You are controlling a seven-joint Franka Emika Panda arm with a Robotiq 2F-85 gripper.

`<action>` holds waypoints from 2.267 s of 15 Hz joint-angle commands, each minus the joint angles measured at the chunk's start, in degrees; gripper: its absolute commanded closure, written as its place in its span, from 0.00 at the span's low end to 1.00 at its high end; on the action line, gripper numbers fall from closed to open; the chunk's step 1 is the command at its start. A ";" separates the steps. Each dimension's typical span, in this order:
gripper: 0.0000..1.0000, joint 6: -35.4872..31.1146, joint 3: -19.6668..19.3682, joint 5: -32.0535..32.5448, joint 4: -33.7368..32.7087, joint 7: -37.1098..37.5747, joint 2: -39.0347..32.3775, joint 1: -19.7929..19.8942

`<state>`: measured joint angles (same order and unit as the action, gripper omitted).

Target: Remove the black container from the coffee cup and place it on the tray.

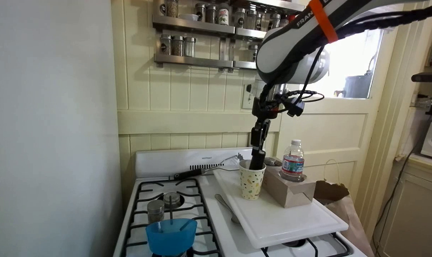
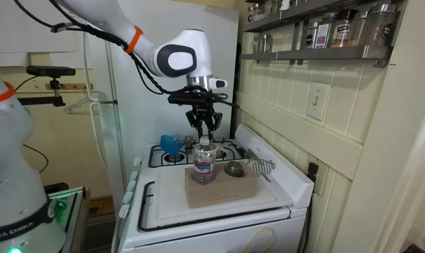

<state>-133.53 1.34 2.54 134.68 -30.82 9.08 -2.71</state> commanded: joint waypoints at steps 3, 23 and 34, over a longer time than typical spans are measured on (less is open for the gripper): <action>0.83 4.76 1.85 6.80 0.83 6.69 10.05 -1.12; 0.83 5.43 3.26 0.61 18.92 8.11 26.13 -9.96; 0.83 -7.37 -2.35 -2.94 22.74 16.05 18.67 -6.61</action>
<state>-141.71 0.58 1.97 157.95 -14.72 30.05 -8.94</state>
